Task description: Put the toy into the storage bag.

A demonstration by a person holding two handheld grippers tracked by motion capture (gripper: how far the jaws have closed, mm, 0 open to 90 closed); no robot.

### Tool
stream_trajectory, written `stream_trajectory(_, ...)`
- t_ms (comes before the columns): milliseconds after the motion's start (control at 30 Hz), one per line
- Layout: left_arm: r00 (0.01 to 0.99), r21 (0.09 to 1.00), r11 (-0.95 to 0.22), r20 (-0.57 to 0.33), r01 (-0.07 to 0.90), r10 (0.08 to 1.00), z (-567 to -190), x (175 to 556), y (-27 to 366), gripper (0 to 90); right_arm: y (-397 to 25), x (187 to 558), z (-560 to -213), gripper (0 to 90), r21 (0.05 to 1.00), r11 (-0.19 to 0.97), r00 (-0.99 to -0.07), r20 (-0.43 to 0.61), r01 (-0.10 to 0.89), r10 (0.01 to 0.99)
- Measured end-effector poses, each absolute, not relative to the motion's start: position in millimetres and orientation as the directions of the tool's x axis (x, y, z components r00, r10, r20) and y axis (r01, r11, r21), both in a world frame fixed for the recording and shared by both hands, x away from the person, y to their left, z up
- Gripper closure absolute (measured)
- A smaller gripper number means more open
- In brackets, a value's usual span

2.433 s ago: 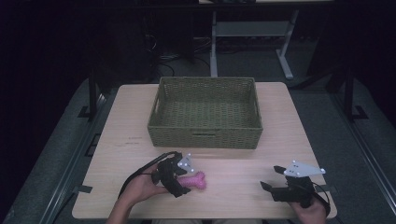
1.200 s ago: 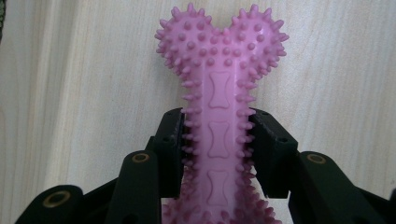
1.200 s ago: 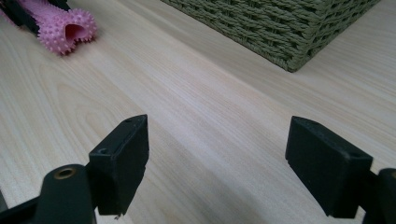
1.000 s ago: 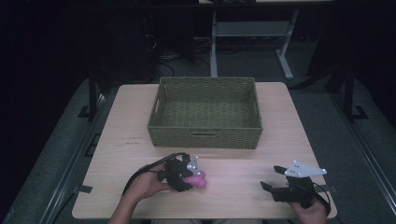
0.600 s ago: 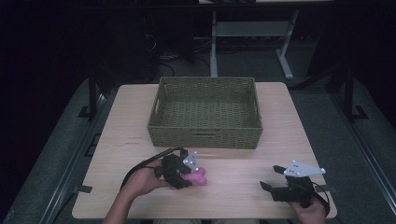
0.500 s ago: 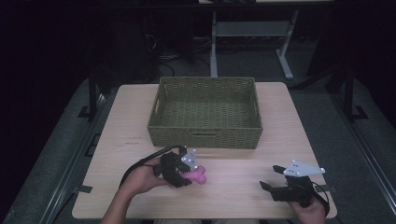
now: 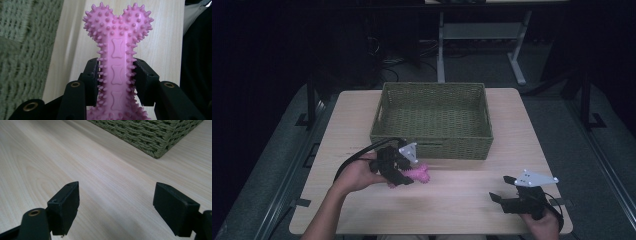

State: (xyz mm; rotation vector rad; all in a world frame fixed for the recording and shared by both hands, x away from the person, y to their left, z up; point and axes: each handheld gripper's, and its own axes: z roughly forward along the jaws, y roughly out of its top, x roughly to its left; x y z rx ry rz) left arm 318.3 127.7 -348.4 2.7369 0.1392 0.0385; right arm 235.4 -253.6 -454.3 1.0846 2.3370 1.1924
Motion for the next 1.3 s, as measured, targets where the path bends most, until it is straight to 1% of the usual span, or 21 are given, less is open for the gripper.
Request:
stream_trajectory(367,0.995,0.388,-0.917,0.014,0.089,0.103,-328,330,124,58.2,-252,241,-455,20.8,0.790,0.383,-0.674,0.052,0.480,0.737)
stream_trajectory(800,0.993,0.415,-0.905,0.030,0.090,0.113,-298,348,126,58.1,-251,241,-456,21.0,0.785,0.385,-0.677,0.059,0.485,0.733)
stream_trajectory(933,0.993,0.393,-0.915,0.041,0.088,0.114,-288,356,126,58.1,-252,240,-455,21.0,0.788,0.382,-0.676,0.058,0.482,0.734)
stream_trajectory(1300,0.990,0.396,-0.912,0.041,0.111,0.138,-275,378,127,58.2,-252,238,-454,21.2,0.791,0.382,-0.678,0.057,0.478,0.733)
